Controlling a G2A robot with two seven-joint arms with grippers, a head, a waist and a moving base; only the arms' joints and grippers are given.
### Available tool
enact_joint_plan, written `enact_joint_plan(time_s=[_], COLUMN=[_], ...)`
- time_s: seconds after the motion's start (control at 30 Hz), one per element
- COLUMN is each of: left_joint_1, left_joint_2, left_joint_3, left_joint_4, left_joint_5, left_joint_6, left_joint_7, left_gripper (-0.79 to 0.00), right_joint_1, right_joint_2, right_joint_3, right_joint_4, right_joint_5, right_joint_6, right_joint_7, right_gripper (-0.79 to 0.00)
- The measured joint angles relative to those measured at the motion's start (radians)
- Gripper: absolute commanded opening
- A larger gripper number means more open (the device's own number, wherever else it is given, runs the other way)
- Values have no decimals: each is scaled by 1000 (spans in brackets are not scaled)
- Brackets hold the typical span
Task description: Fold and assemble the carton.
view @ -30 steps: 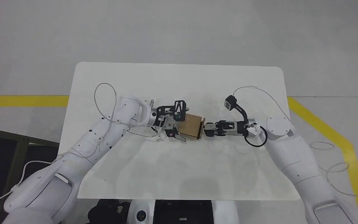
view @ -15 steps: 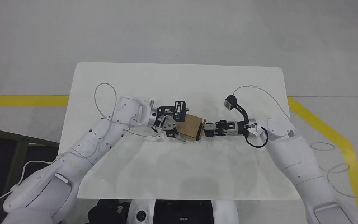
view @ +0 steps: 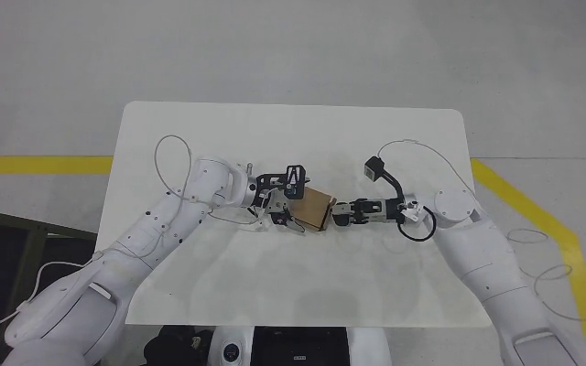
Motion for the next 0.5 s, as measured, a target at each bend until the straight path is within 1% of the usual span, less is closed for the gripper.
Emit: enact_joint_plan(time_s=[0.37, 0.5], left_joint_1=[-1, 1], left_joint_2=[2, 3], left_joint_3=[1, 0], left_joint_4=[-1, 0], left_joint_5=[-2, -3], left_joint_6=[0, 0], left_joint_7=[4, 4], left_gripper=[0, 0], right_joint_1=[7, 8], right_joint_2=[2, 2], right_joint_3=[-9, -10], right_joint_4=[-7, -11], right_joint_5=[-57, -72], right_joint_6=[20, 26], right_joint_7=[-7, -11], right_gripper=[-539, -557])
